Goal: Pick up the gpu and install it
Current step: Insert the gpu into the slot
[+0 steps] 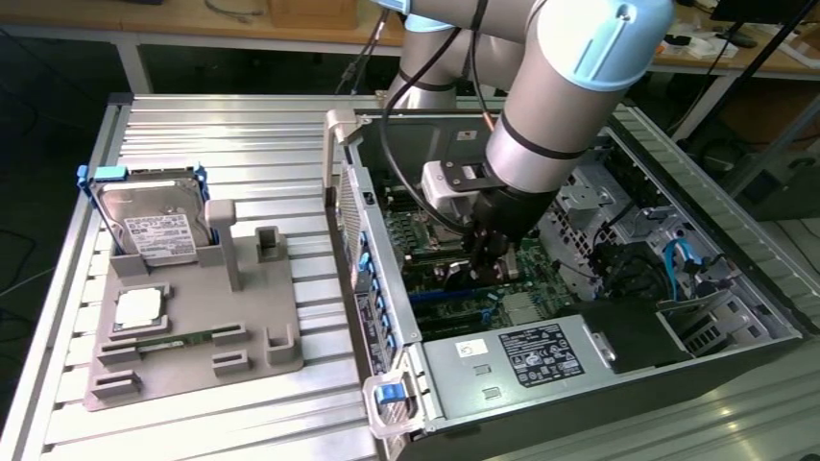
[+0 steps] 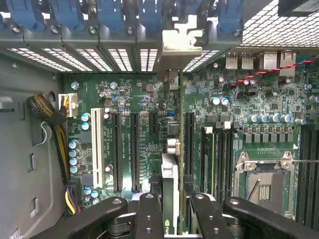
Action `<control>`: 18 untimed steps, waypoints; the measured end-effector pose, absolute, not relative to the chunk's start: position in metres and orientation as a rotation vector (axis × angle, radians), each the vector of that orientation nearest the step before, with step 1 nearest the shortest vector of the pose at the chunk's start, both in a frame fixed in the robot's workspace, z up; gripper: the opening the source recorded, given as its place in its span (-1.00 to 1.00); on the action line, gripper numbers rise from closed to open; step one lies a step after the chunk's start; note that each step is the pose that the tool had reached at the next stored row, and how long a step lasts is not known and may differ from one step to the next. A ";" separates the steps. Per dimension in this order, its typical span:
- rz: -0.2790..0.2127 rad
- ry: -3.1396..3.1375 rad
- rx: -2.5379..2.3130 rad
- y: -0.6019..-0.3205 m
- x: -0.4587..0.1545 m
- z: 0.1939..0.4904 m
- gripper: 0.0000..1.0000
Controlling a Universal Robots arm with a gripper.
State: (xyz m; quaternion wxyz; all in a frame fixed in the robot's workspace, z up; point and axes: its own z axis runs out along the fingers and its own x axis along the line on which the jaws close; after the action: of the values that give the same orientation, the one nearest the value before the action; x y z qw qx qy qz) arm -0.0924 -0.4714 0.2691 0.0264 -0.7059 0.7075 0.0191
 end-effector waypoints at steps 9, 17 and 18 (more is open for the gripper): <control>0.059 2.186 -2.181 -0.471 -0.097 0.269 -0.47; 0.059 2.186 -2.181 -0.471 -0.101 0.269 -0.47; 0.059 2.186 -2.181 -0.471 -0.101 0.269 -0.47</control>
State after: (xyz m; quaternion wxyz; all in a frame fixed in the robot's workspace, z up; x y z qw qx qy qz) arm -0.1010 -0.4712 0.2691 0.0264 -0.7059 0.7075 0.0191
